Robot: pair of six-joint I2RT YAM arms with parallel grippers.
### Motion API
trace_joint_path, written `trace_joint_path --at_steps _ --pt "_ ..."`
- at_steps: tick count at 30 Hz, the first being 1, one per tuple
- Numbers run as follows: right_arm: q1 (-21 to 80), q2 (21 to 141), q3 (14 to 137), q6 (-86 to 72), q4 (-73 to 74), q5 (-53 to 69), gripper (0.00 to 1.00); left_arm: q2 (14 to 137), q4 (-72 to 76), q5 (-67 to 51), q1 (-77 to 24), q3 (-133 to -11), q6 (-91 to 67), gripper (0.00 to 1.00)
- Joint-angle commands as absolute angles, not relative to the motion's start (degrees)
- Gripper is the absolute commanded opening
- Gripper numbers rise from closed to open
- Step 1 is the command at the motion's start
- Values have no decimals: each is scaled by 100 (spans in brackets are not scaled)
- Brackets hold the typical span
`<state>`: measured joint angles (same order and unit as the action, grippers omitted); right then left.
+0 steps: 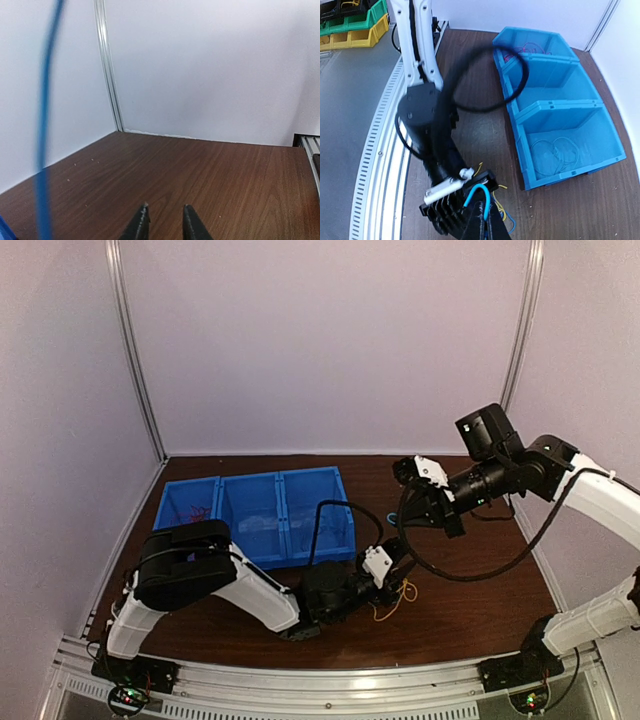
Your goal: Untangle the cables
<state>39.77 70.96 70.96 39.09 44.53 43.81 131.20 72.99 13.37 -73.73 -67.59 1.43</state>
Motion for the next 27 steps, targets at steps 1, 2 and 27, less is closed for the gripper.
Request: trace_joint_path --at_steps 1,2,27 --pt "3915 7071 7646 3790 4623 4688 0 13512 6954 1459 -7385 -7010 -70 20" --pt "3900 7053 7758 3762 4616 4683 0 13581 6870 1329 -7379 -7055 -160 18" --pt "2048 7596 13422 2941 4371 4427 0 13622 6026 1363 -7317 -6349 -126 0"
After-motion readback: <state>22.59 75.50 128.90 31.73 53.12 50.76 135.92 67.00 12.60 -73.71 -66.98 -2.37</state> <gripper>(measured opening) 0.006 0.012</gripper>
